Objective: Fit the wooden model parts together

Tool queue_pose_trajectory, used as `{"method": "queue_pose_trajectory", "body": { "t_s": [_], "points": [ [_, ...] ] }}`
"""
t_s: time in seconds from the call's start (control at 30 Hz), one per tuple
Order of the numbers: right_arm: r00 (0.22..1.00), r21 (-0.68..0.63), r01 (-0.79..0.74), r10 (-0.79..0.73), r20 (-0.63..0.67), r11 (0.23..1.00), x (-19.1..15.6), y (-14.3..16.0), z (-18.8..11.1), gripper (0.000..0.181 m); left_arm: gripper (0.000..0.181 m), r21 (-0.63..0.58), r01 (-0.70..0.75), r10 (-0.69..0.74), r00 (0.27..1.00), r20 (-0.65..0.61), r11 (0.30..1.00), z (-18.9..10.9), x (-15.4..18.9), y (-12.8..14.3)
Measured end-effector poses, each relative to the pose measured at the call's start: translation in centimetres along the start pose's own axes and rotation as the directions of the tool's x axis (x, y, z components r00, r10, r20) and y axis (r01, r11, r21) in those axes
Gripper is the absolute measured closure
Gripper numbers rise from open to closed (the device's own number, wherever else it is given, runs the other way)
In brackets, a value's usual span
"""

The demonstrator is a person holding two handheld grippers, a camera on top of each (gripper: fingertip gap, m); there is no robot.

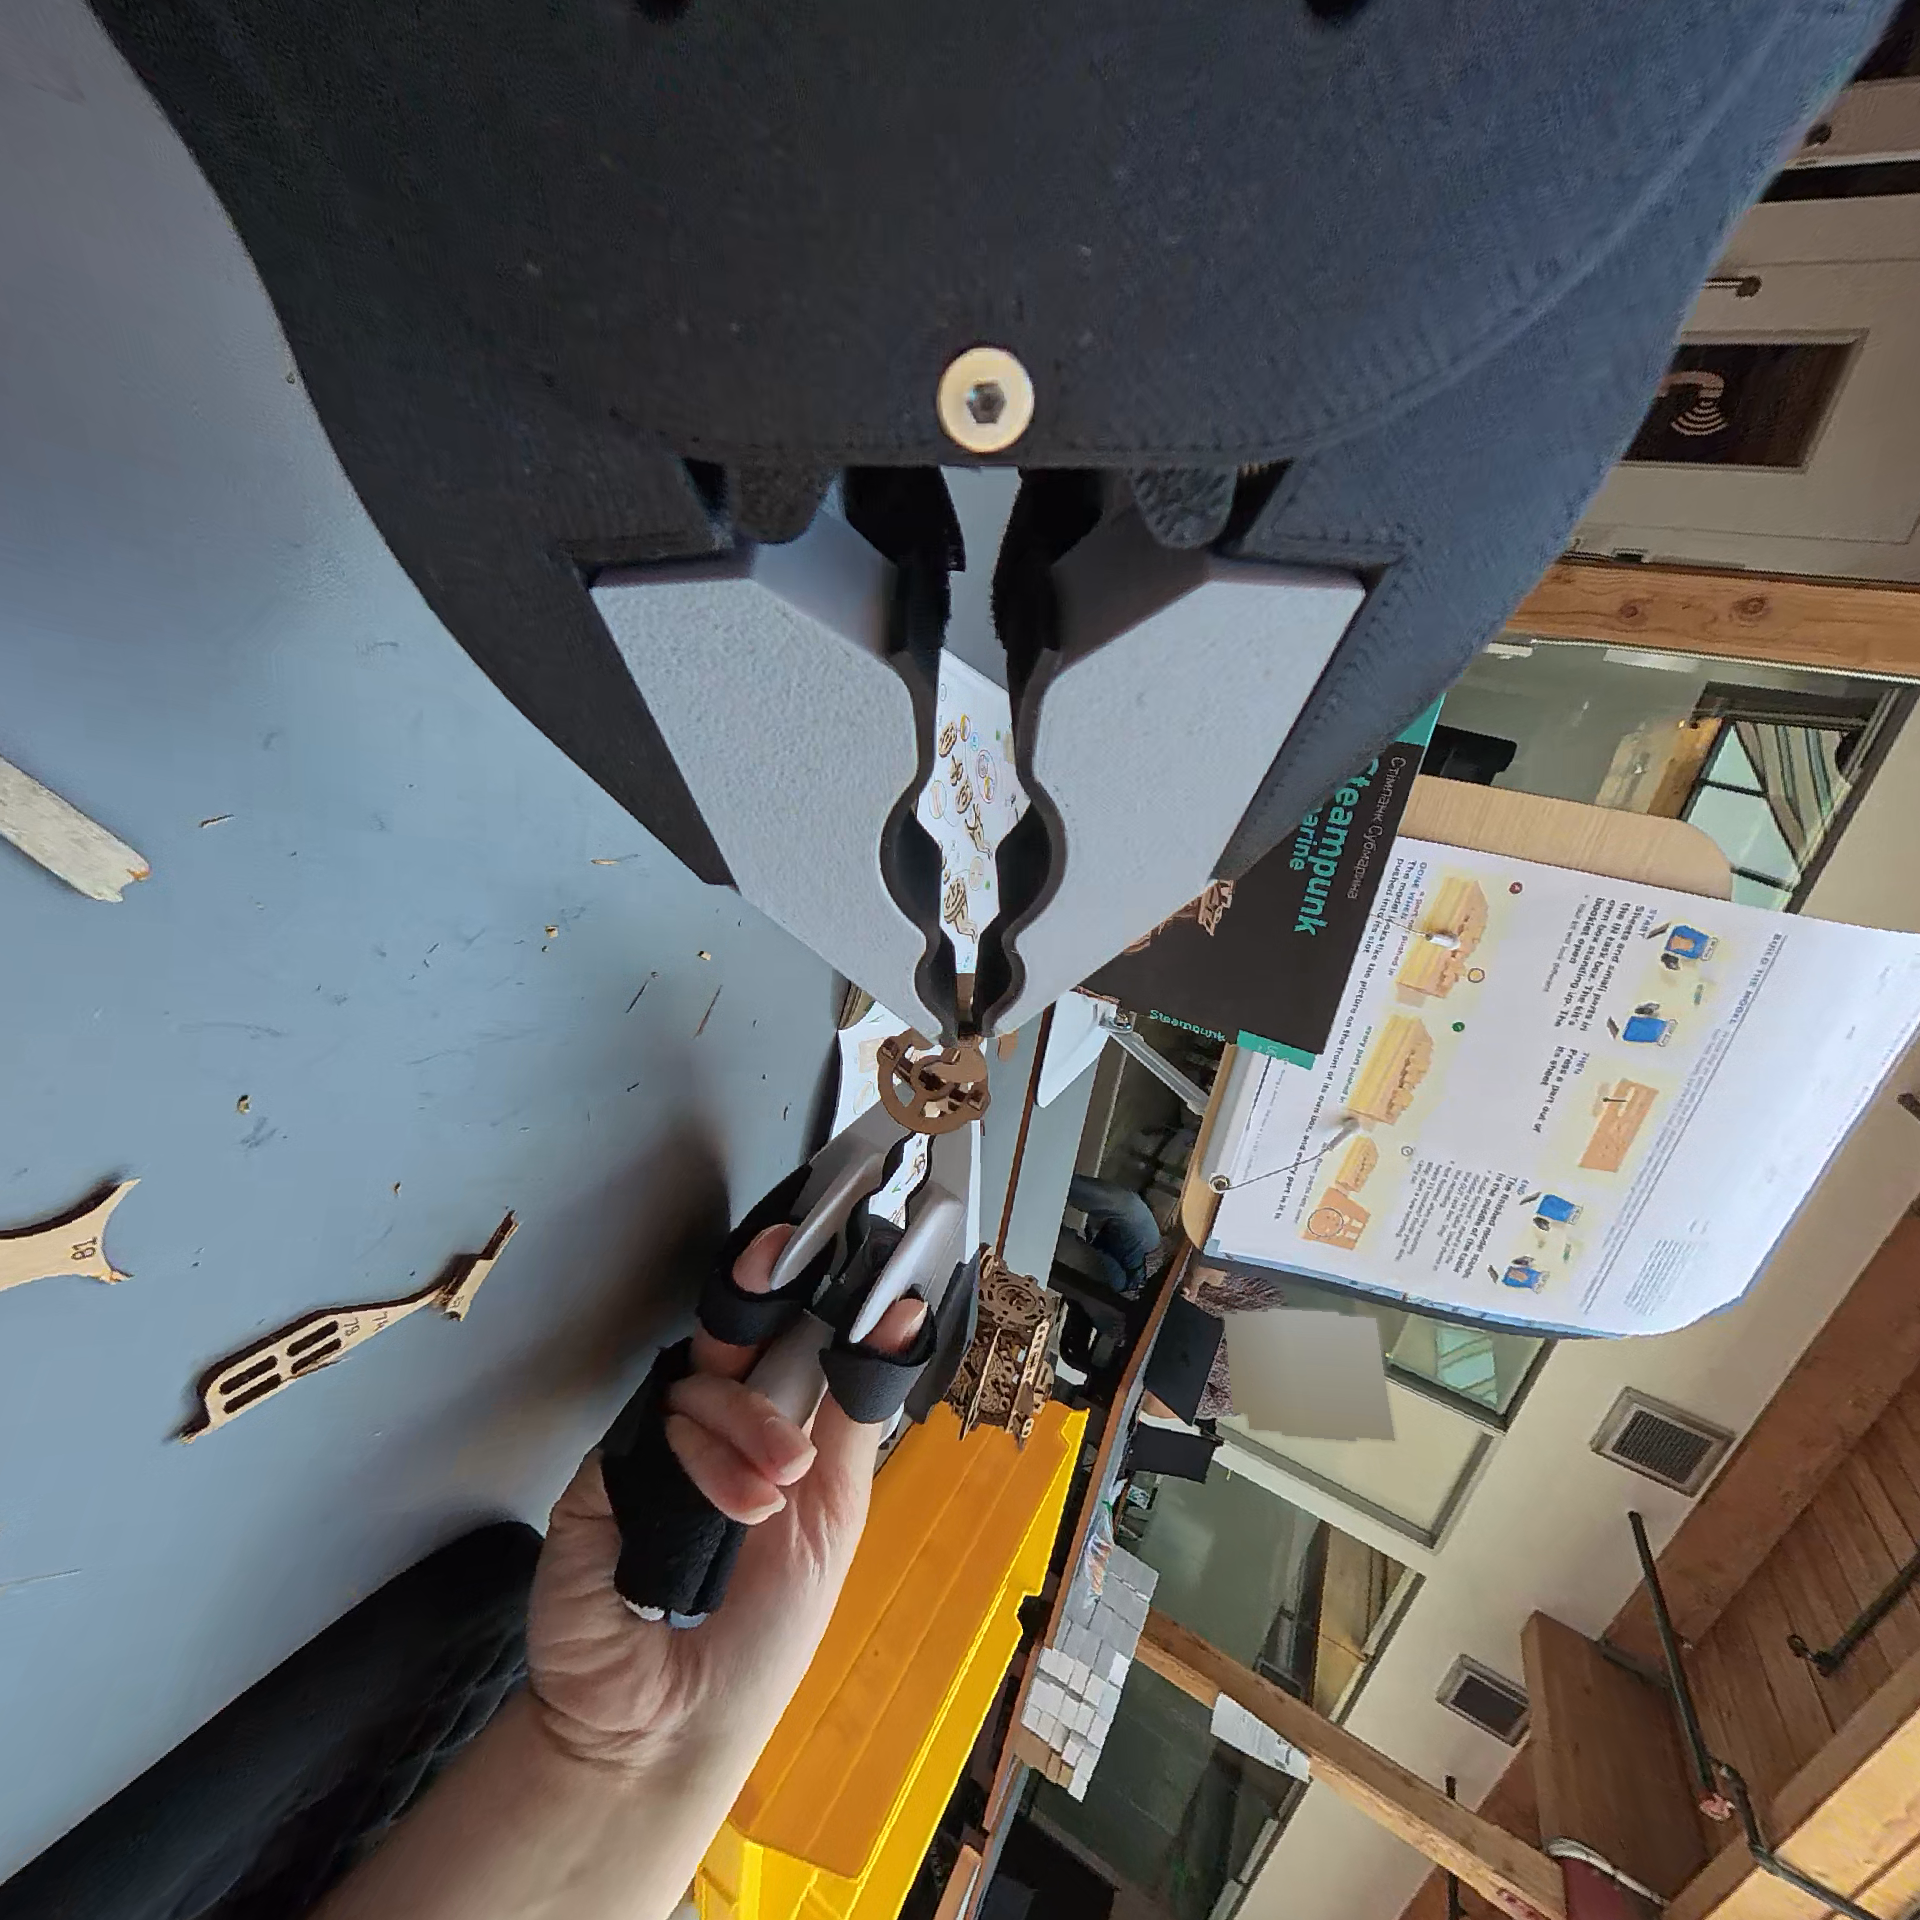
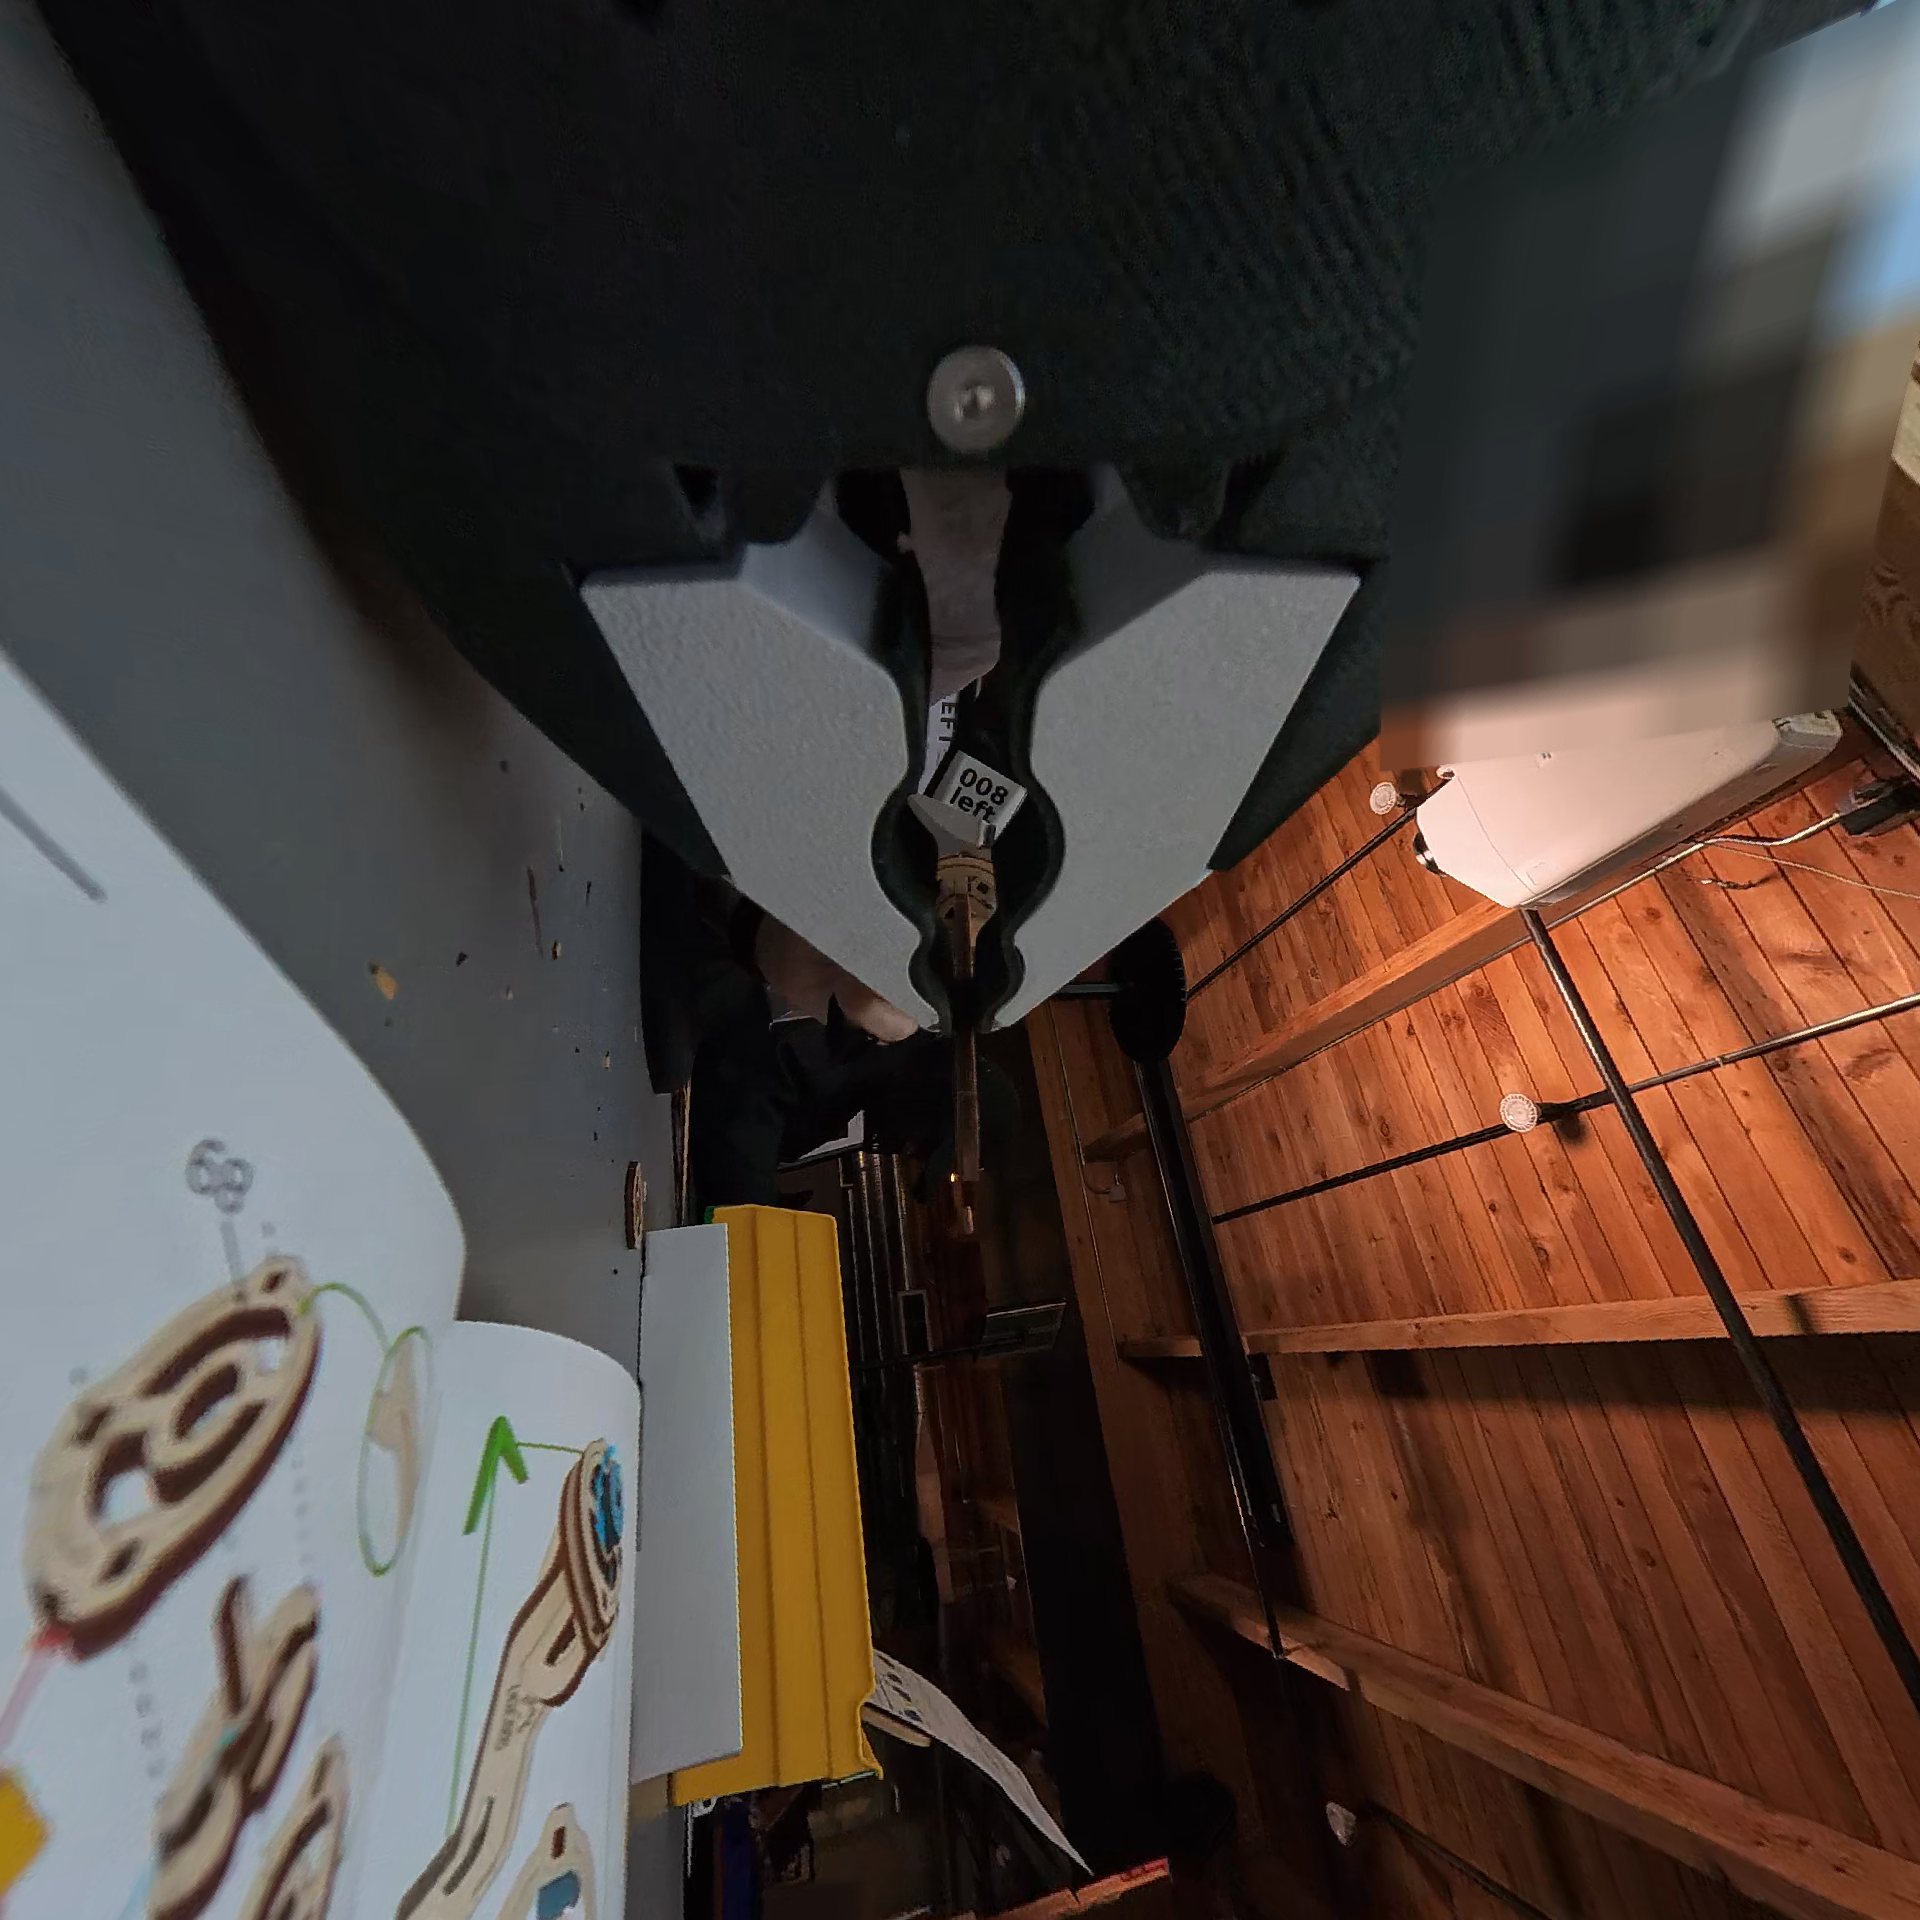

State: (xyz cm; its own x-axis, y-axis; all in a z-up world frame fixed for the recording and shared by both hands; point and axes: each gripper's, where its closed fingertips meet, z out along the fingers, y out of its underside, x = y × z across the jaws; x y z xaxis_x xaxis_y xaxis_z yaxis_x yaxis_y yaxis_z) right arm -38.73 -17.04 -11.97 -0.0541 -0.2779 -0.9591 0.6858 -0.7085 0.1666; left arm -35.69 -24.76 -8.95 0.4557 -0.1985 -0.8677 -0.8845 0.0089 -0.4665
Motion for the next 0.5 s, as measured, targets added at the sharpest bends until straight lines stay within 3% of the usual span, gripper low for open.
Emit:
{"method": "queue_pose_trajectory", "body": {
  "t_s": [0.27, 0.5],
  "points": [
    [1.0, -0.047, -0.021, 0.021, -0.009, 0.999, 0.4, 1.5, 1.2, 0.181, 0.18, -0.025, -0.162, 0.162, 0.987, 0.019, 0.987, 0.5, 1.2, -0.5],
    [0.999, -0.08, -0.04, 0.04, 0.001, 0.996, 0.5, 2.6, 2.0, 0.181, 0.18, -0.039, -0.202, 0.203, 0.979, 0.025, 0.979, 0.7, 1.5, -0.4]
  ]
}}
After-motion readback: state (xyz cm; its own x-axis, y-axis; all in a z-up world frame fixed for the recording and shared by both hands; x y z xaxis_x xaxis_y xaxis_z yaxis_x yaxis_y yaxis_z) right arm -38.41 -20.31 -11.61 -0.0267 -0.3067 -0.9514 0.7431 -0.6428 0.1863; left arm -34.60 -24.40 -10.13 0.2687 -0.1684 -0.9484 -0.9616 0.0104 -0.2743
